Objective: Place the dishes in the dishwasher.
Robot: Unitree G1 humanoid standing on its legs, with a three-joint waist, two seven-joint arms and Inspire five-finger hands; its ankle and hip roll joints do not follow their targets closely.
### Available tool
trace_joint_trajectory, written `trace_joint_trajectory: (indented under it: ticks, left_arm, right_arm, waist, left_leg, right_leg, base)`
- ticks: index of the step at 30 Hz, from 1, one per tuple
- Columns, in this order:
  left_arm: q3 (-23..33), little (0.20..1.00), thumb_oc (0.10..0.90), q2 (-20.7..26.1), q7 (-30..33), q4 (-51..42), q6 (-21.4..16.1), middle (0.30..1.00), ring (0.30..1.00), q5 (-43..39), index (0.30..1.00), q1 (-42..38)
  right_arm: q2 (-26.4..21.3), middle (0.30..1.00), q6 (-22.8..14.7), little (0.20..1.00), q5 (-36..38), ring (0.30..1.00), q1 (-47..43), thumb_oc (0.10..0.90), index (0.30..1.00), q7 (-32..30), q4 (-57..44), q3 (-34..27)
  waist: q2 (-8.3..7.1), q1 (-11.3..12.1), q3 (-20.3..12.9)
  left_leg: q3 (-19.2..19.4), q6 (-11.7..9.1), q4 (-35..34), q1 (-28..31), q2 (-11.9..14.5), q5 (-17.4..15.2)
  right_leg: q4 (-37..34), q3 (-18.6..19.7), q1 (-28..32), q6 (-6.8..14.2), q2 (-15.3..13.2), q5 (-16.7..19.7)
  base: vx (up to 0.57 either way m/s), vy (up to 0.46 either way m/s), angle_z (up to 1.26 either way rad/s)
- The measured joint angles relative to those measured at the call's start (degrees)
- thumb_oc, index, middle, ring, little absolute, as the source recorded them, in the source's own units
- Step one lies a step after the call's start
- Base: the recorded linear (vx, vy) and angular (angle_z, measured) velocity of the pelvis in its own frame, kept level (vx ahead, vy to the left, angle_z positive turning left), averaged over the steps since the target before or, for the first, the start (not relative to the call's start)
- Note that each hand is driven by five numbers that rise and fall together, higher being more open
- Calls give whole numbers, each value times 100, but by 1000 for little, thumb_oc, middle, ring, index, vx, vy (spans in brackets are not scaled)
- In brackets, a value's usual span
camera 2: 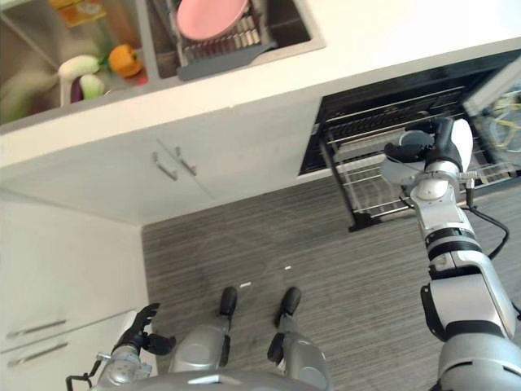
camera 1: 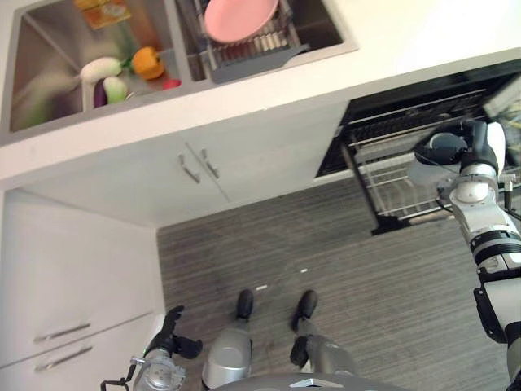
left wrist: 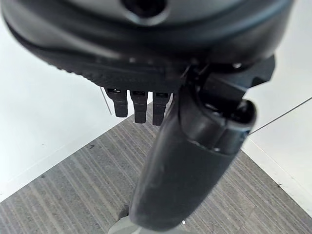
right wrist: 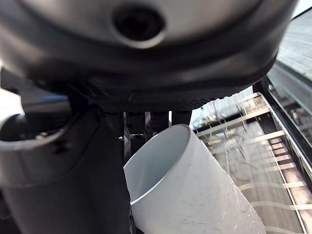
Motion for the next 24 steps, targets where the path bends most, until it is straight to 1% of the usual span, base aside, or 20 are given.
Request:
trace_joint_trajectory:
  ticks: [1,2,4,5,6,8,10,14,15,16,18,19,20,22,23,24]
  left_arm:
    - [0,900,800,0,0,0,0,900,900,0,900,0]
    - [-66,900,800,-9,-24,0,1,900,900,1,900,-114]
    - [-70,900,800,-11,-24,-2,-4,900,900,1,900,-172]
    - [-64,900,800,-8,-1,18,-57,900,900,1,900,-259]
    - [-94,900,800,-18,30,84,-145,900,900,2,900,-457]
    - [-114,900,800,-74,20,99,-148,900,900,1,900,-756]
    - [-116,900,800,-98,26,95,-172,900,900,1,900,-891]
    - [-105,900,800,-100,48,86,-169,900,900,1,900,-912]
    - [-105,900,800,-100,48,102,-165,900,900,1,900,-907]
    - [-129,900,800,-103,76,202,-167,900,900,2,900,-983]
    - [-243,900,800,-121,91,798,-114,900,900,4,900,-1297]
    - [-230,900,800,-126,115,809,-121,900,900,6,900,-1309]
    - [-230,900,800,-126,111,801,-113,900,900,12,900,-1304]
    - [-229,900,800,-144,101,814,-97,900,900,33,900,-1273]
    - [-195,900,800,-174,101,820,-68,900,900,64,900,-1271]
    - [-195,900,800,-174,101,820,-68,900,900,64,900,-1271]
  right_arm:
    - [0,300,0,300,0,300,0,400,300,0,0,0]
    - [59,300,34,300,-3,300,-21,400,300,94,44,53]
    - [114,300,33,300,-5,300,-22,400,300,122,55,55]
    - [178,300,-1,300,-13,300,-87,400,300,119,110,85]
    - [215,300,-18,300,-28,300,-329,400,300,146,463,301]
    - [218,300,33,300,-78,300,-452,400,300,188,612,300]
    - [252,300,32,300,-127,300,-517,400,300,197,635,301]
    - [251,300,32,300,-128,300,-522,400,300,207,632,299]
    - [251,900,33,900,-128,900,-522,800,900,207,633,299]
    - [275,900,50,900,-129,900,-567,800,900,200,653,319]
    - [401,900,114,900,-128,900,-803,800,900,187,623,381]
    - [395,900,101,900,-128,900,-799,800,900,186,509,368]
    - [389,900,155,900,-104,900,-687,800,900,183,192,228]
    - [393,900,89,900,-44,900,-179,800,900,148,-902,-120]
    - [436,900,-29,900,1,900,345,800,900,52,-1658,-433]
    - [436,900,-29,900,1,900,345,800,900,52,-1658,-433]
  waist:
    - [0,0,0]
    - [54,-1,51]
    - [54,-3,56]
    - [5,-26,98]
    - [-33,-85,180]
    - [-48,-96,227]
    - [-79,-96,252]
    - [-80,-115,252]
    - [-80,-119,251]
    - [-79,-137,251]
    - [-78,-198,251]
    - [-78,-231,251]
    - [-76,-270,252]
    - [-70,-331,255]
    - [-61,-348,256]
    - [-61,-348,256]
  left_leg:
    - [0,0,0,0,0,0]
    - [-46,2,9,-70,-10,4]
    - [-44,2,18,-76,-11,4]
    - [-32,0,108,-151,-39,3]
    - [-53,-1,145,-184,-44,2]
    - [-119,2,129,-261,-37,4]
    - [-115,8,130,-275,-52,8]
    - [-112,9,130,-256,-62,8]
    - [-111,9,131,-256,-62,8]
    - [-111,8,131,-252,-62,8]
    - [-64,10,145,-246,-59,12]
    - [-76,9,157,-240,-57,12]
    - [-78,9,147,-179,-58,12]
    - [-54,7,116,0,-51,11]
    - [-62,8,75,135,-44,11]
    - [-62,8,75,135,-44,11]
  right_leg:
    - [0,0,0,0,0,0]
    - [1,-40,-50,-6,-11,4]
    - [1,-43,-46,-6,-12,4]
    - [1,-62,-47,-7,-39,4]
    - [1,-104,-53,-6,-44,4]
    - [1,-134,-98,-6,-42,4]
    - [1,-128,-115,-7,-57,5]
    - [1,-126,-98,-6,-68,6]
    - [1,-125,-98,-8,-68,7]
    - [1,-112,-100,-11,-68,9]
    - [2,-79,-105,-34,-64,27]
    - [2,-91,-88,-35,-64,27]
    - [2,-91,-42,-34,-62,27]
    - [1,-65,113,-30,-55,23]
    - [0,-69,241,-9,-48,5]
    - [0,-69,241,-9,-48,5]
  base:
    - [-25,-2,10]
    - [-25,-2,9]
    - [-36,-25,8]
    - [-22,-39,14]
    - [-27,-28,23]
    - [-19,-8,18]
    - [0,0,2]
    - [0,0,0]
    - [0,0,0]
    - [-33,22,-6]
    - [-2,15,-7]
    - [0,0,0]
    - [54,14,2]
    - [68,10,-3]
    - [42,-2,-1]
    - [62,-17,3]
